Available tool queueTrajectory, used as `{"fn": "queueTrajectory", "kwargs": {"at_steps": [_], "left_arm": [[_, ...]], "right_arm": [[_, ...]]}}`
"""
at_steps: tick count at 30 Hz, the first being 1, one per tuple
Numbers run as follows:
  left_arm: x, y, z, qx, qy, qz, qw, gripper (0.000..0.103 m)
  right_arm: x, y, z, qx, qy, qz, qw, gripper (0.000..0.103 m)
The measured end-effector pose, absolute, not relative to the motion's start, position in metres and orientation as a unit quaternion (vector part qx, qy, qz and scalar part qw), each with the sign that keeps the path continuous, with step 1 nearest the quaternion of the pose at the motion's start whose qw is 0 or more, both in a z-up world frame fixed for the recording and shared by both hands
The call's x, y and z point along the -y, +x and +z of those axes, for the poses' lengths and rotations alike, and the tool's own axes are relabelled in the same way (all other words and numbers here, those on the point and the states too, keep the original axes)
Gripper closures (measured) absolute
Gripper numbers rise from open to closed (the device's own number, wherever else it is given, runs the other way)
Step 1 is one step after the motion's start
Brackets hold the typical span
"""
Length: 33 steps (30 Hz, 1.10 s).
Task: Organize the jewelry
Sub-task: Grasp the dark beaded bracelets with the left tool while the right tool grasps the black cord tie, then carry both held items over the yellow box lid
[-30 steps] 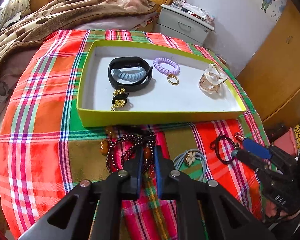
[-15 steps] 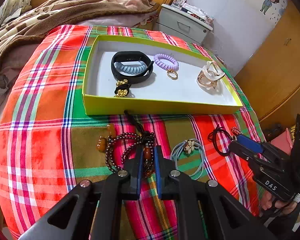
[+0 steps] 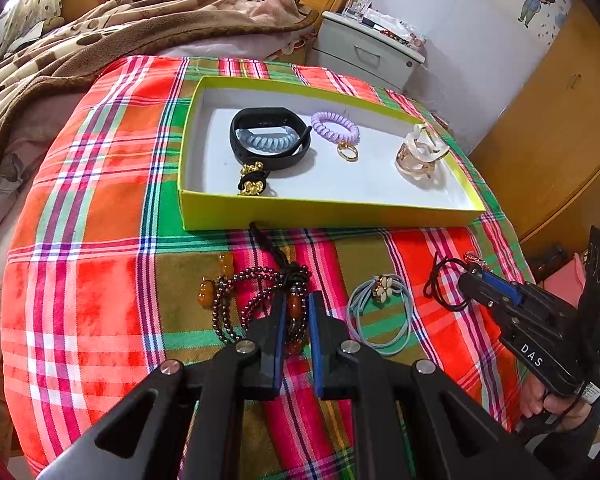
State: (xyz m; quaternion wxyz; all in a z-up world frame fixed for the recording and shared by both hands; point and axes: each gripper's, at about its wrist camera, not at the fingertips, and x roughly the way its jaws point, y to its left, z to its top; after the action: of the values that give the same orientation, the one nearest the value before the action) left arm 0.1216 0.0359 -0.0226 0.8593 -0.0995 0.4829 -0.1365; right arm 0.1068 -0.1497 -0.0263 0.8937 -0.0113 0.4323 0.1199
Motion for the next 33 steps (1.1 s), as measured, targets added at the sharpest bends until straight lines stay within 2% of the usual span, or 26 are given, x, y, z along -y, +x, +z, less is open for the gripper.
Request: {"fn": "queueTrajectory", "kwargs": {"at_steps": [13, 15, 23, 26, 27, 29, 32, 33], "left_arm": [[-0.047, 0.108, 0.003, -0.451, -0.113, -0.139, 0.874, 0.092], [-0.05, 0.105, 0.008, -0.445, -0.115, -0.14, 0.877, 0.098], [-0.057, 0.107, 0.011, -0.444, -0.127, -0.14, 0.876, 0.098], [-0.05, 0.112, 0.002, -0.457, -0.1, -0.126, 0.875, 0.093], [-0.046, 0.113, -0.002, -0.46, -0.088, -0.12, 0.875, 0.084], [-0.044, 0.117, -0.009, -0.468, -0.069, -0.105, 0.875, 0.074], [-0.035, 0.117, -0.016, -0.471, -0.009, -0.086, 0.878, 0.071], [-0.033, 0.117, -0.017, -0.469, 0.0, -0.094, 0.878, 0.066]], "right_arm": [[0.147, 0.096, 0.002, -0.39, -0.003, 0.134, 0.911, 0.086], [0.146, 0.095, 0.007, -0.384, -0.002, 0.136, 0.913, 0.086], [0.145, 0.093, 0.015, -0.371, 0.001, 0.138, 0.918, 0.086], [0.144, 0.092, 0.015, -0.371, 0.003, 0.141, 0.918, 0.086], [0.144, 0.091, 0.015, -0.371, 0.003, 0.141, 0.918, 0.086], [0.144, 0.091, 0.015, -0.37, 0.005, 0.143, 0.918, 0.086], [0.145, 0.092, 0.015, -0.369, 0.007, 0.144, 0.918, 0.086], [0.146, 0.092, 0.015, -0.369, 0.008, 0.145, 0.918, 0.086]]}}
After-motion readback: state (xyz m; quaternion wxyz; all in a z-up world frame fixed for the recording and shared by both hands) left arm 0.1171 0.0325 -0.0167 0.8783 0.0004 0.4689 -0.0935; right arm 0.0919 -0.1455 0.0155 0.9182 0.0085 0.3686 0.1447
